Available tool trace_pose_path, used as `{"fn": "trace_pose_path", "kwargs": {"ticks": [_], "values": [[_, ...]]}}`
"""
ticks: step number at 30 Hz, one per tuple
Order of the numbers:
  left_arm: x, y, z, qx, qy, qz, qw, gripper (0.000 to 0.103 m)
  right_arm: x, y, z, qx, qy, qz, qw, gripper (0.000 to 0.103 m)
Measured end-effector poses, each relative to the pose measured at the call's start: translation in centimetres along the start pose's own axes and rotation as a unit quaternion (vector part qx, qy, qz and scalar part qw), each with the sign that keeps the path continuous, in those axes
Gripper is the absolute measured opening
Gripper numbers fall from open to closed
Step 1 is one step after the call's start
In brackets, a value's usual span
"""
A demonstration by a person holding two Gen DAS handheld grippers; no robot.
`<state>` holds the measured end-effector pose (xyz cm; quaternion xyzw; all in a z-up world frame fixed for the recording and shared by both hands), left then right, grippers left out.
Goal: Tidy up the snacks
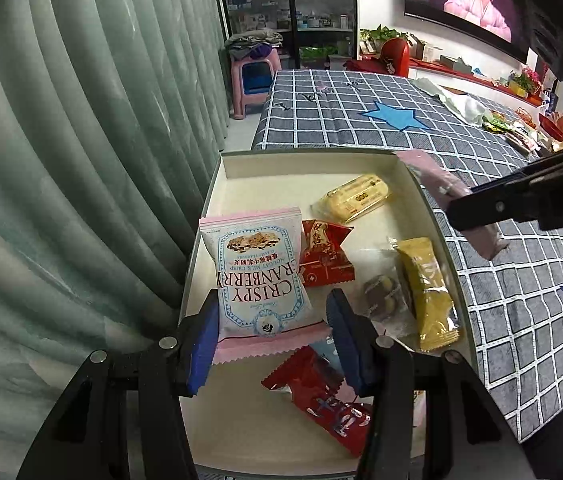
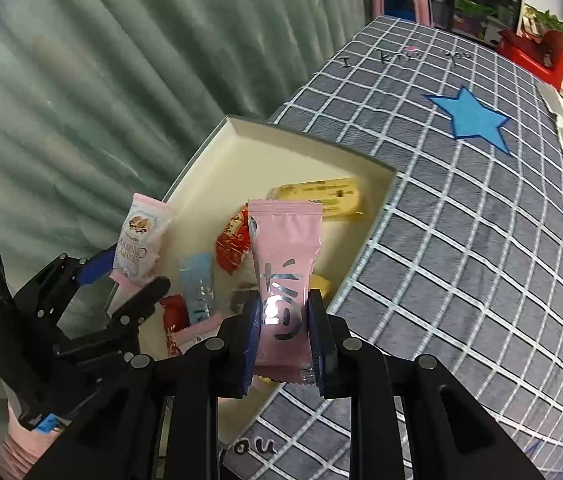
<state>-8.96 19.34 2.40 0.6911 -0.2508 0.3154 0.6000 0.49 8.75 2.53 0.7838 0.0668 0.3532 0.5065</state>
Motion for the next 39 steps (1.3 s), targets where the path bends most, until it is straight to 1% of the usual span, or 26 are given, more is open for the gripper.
{"fn": "trace_pose_path", "kwargs": {"ticks": [6, 8, 11, 14, 16, 17, 18, 19, 20, 21, 23, 26, 28, 34, 35, 36, 37, 39], "values": [[0.0, -0.6, 0.4, 0.000, -0.007, -0.003, 1.0000, 0.056, 0.1, -0.1, 0.1, 0.006, -0.005, -0.003, 1.000, 0.024], [-0.1, -1.0, 0.6, -0.003, -0.007, -0.008, 0.9999, 0.056, 0.0, -0.5, 0.0, 0.008, -0.008, -0.008, 1.000, 0.024], [-0.7, -2.0, 1.2, -0.009, -0.003, -0.022, 0.9997, 0.058, -0.3, -1.5, -0.1, 0.001, -0.002, -0.018, 1.000, 0.024], [-1.4, -3.0, 1.7, -0.010, 0.003, -0.035, 0.9993, 0.062, -0.6, -2.9, 0.0, -0.009, 0.002, -0.030, 1.000, 0.025], [-1.9, -3.5, 1.8, -0.009, 0.015, -0.044, 0.9989, 0.077, -0.8, -3.6, 0.1, -0.017, 0.006, -0.040, 0.999, 0.025], [-2.1, -3.6, 1.7, 0.001, 0.023, -0.049, 0.9986, 0.079, -0.9, -3.8, 0.2, -0.019, 0.008, -0.045, 0.999, 0.027], [-2.1, -3.7, 1.5, 0.001, 0.028, -0.051, 0.9983, 0.080, -1.0, -4.0, 0.3, -0.020, 0.008, -0.050, 0.998, 0.036], [-2.3, -3.7, 1.4, -0.007, 0.035, -0.055, 0.9979, 0.081, -1.1, -3.9, 0.3, -0.017, 0.008, -0.050, 0.999, 0.065], [-2.3, -3.7, 1.2, -0.015, 0.045, -0.059, 0.9972, 0.083, -0.9, -3.4, 0.2, -0.008, 0.008, -0.037, 0.999, 0.087], [-2.4, -3.7, 1.0, -0.023, 0.057, -0.063, 0.9961, 0.086, -0.9, -3.1, 0.3, -0.021, 0.012, -0.030, 0.999, 0.093], [-2.6, -3.7, 0.9, -0.028, 0.067, -0.073, 0.9947, 0.086, -0.8, -2.2, 0.2, -0.051, 0.032, -0.015, 0.998, 0.094], [-2.6, -3.5, 1.1, 0.007, 0.051, -0.085, 0.9950, 0.087, -1.0, -1.1, 0.1, -0.063, 0.051, -0.007, 0.997, 0.094], [-2.6, -3.0, 1.4, 0.010, 0.043, -0.085, 0.9954, 0.087, -1.2, 0.0, 0.2, -0.060, 0.052, -0.002, 0.997, 0.094], [-2.2, -0.7, 2.4, -0.004, 0.033, -0.081, 0.9962, 0.087, -1.8, 1.9, 0.5, -0.051, 0.052, 0.009, 0.997, 0.094], [-2.1, -0.4, 2.4, -0.005, 0.033, -0.079, 0.9963, 0.087, -1.8, 2.3, 0.6, -0.049, 0.050, 0.011, 0.997, 0.095], [-1.9, 0.0, 2.5, -0.005, 0.033, -0.078, 0.9964, 0.087, -1.7, 2.5, 0.7, -0.048, 0.048, 0.014, 0.998, 0.101], [-1.7, 0.1, 2.6, -0.005, 0.033, -0.078, 0.9964, 0.087, -1.8, 2.7, 0.7, -0.044, 0.046, 0.018, 0.998, 0.103], [-1.2, 0.6, 2.6, 0.002, 0.033, -0.074, 0.9967, 0.087, -1.7, 3.4, 0.5, -0.039, 0.044, 0.024, 0.998, 0.103]]}}
Point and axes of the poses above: each gripper's, at about its wrist camera, not at the fingertips, and y roughly against the way its jaws point, z to its right, x to its top, the point moved 3 cm from there along -y, roughly the way its jaws point, and after that the axes turned 11 degrees about z, right-handed, at the moved point
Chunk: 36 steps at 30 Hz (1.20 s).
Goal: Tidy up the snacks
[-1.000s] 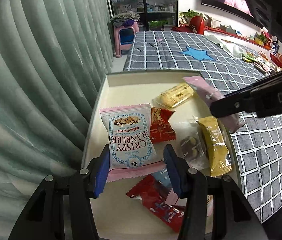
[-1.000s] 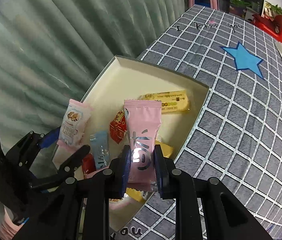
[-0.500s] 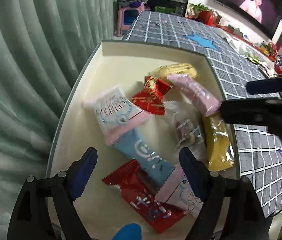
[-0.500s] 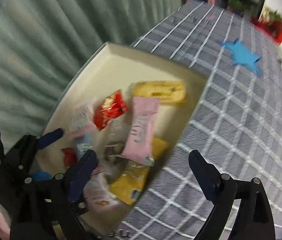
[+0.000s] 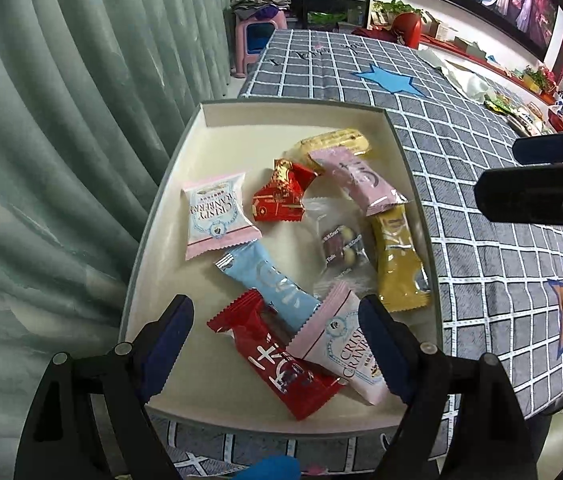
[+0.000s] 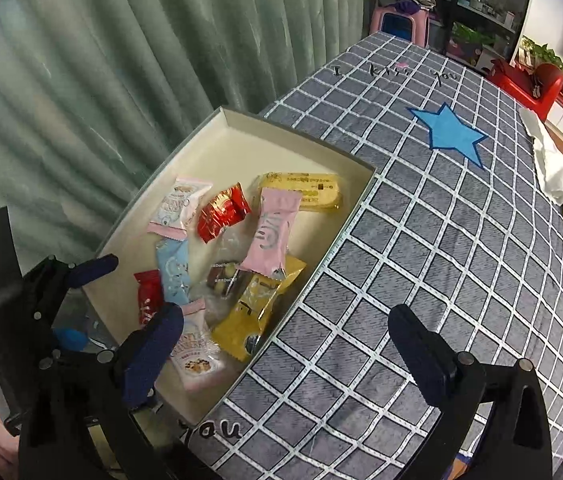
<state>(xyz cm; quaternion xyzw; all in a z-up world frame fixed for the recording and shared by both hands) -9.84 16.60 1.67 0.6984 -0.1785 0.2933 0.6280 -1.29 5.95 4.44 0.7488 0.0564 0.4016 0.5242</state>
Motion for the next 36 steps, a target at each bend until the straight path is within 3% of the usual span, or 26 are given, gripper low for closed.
{"fn": "trace_pose_path", "kwargs": {"ticks": [36], "values": [[-0.1, 2.1, 1.0, 0.058, 0.005, 0.002, 0.9983, 0.087, -1.4, 4.0, -0.5, 0.046, 0.003, 0.031, 0.998, 0.103]]}}
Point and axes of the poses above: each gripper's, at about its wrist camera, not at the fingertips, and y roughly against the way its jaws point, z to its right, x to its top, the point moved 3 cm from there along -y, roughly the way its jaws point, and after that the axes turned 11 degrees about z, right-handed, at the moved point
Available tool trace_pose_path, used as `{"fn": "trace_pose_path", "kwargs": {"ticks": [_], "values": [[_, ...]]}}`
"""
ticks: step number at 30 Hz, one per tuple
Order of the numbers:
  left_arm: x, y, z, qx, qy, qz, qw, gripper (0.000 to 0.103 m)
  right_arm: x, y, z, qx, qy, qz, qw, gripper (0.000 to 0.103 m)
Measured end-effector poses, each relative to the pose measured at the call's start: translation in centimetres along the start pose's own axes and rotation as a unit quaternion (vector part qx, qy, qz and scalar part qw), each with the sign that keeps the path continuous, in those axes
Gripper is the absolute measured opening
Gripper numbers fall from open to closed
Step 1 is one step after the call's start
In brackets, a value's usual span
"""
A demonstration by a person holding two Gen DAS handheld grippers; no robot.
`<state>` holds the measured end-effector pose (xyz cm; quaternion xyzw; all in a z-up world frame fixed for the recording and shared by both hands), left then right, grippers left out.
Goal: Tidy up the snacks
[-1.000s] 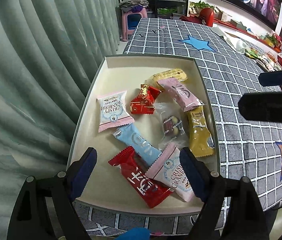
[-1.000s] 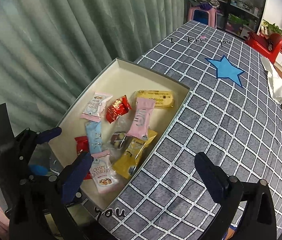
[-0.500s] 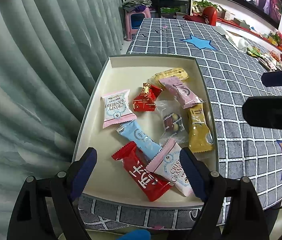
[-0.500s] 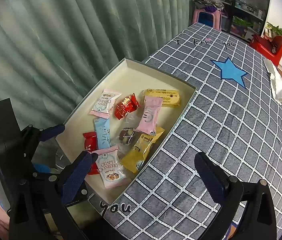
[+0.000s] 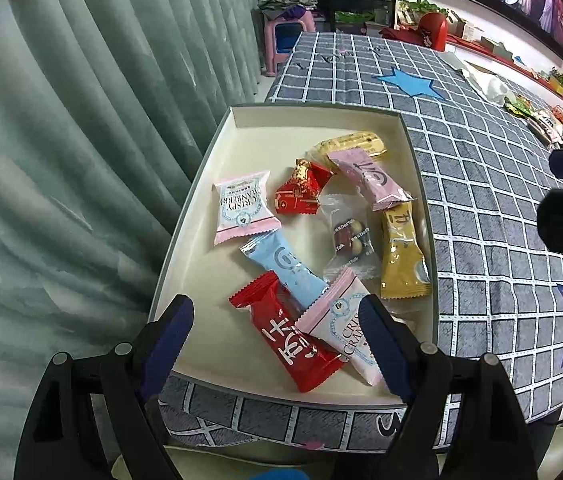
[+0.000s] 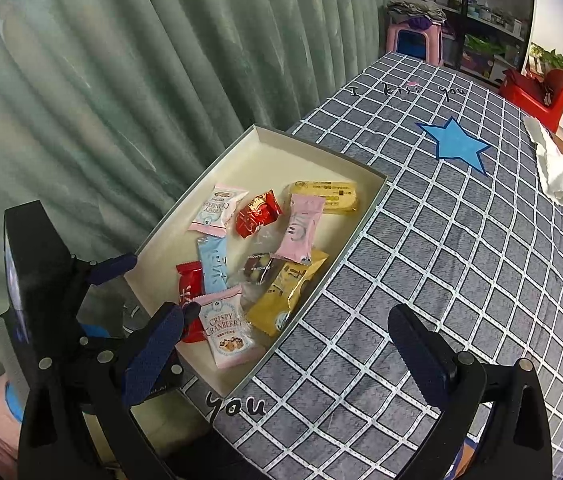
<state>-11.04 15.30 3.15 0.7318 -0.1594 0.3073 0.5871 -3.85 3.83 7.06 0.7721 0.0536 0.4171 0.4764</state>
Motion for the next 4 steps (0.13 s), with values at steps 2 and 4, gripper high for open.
{"fn": "trace_pose_path", "kwargs": {"ticks": [2, 4], "values": [[0.13, 0.52, 0.21, -0.013, 0.000, 0.008, 0.9999, 0.087, -0.08, 0.31, 0.18, 0.002, -0.002, 0.003, 1.000, 0.103], [0.24, 0.84, 0.50, -0.023, 0.001, 0.004, 0.9997, 0.087, -0.21, 0.71, 0.55, 0.008, -0.006, 0.007, 1.000, 0.103]]}}
Point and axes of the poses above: each gripper's, at about its wrist camera, not at the fingertips, and y roughly against the way its jaws point, z to its right, x to its top, the point moved 3 cm from there along -y, roughly the way its jaws point, and after that the axes turned 11 degrees about z, right-handed, at the moved point
